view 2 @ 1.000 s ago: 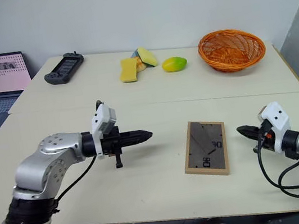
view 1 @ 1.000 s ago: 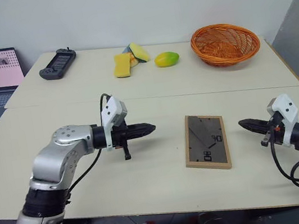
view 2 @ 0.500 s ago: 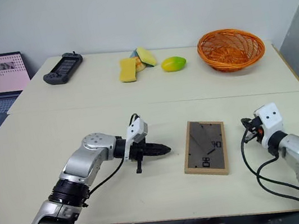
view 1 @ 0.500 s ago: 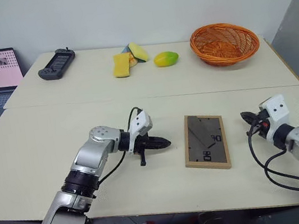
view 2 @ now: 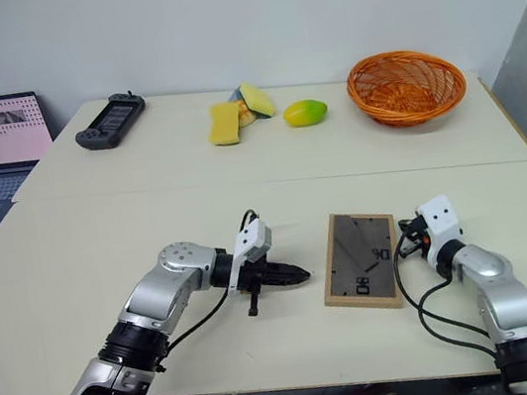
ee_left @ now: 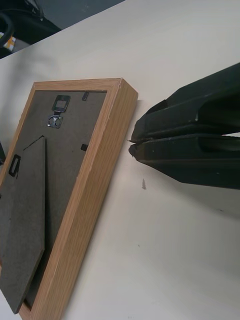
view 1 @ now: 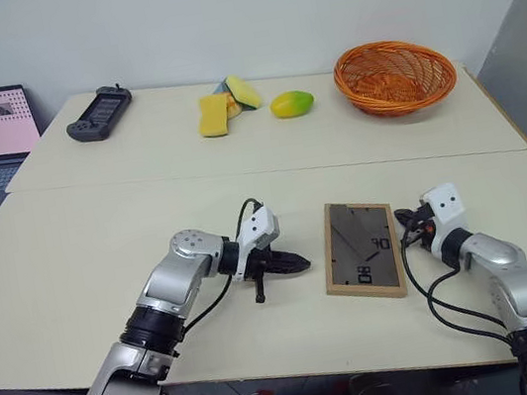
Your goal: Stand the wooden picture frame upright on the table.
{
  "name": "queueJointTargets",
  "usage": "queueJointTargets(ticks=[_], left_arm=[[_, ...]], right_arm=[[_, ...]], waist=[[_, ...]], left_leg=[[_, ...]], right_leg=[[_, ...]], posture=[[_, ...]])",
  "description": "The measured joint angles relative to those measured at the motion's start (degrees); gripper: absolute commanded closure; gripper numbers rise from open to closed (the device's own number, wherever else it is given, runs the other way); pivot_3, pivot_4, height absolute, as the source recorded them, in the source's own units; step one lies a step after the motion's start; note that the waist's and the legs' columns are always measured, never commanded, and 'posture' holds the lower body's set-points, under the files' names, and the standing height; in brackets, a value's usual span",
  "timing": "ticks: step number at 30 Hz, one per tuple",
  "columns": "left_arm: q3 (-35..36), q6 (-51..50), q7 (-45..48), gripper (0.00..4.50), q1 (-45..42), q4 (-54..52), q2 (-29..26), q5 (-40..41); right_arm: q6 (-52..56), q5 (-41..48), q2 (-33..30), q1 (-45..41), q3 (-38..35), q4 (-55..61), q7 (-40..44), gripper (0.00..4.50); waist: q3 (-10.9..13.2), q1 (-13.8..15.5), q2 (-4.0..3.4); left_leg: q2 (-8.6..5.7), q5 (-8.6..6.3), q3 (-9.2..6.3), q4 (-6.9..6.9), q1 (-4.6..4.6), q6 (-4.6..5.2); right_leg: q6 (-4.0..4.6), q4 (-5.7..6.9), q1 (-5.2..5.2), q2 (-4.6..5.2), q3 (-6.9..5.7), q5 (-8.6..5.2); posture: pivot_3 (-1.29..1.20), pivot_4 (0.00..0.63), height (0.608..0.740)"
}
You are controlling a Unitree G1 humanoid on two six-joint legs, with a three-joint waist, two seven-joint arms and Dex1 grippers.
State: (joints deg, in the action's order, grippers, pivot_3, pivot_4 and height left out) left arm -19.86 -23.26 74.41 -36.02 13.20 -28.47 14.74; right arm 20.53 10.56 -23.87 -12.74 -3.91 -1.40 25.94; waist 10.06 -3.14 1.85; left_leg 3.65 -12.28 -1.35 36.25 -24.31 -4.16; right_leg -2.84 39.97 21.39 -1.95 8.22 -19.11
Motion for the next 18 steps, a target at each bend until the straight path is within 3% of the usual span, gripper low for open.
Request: queueJointTargets(ticks=[18], left_arm=[[-0.1,-2.7,-0.2,4.47,1.7,-3.7,1.2,-0.8]], right_arm=[[0.0,-0.6,0.7,-2.4,0.8,-1.3,0.2,4.50]], waist=[[0.0,-0.1,0.00]], left_leg=[[0.00,0.00,-0.01,0.00,0.00,0.00]], right_leg=[[0.00,0.01,0.00,0.00,0.00,0.00]], posture=[[0.00,0.150,0.740]])
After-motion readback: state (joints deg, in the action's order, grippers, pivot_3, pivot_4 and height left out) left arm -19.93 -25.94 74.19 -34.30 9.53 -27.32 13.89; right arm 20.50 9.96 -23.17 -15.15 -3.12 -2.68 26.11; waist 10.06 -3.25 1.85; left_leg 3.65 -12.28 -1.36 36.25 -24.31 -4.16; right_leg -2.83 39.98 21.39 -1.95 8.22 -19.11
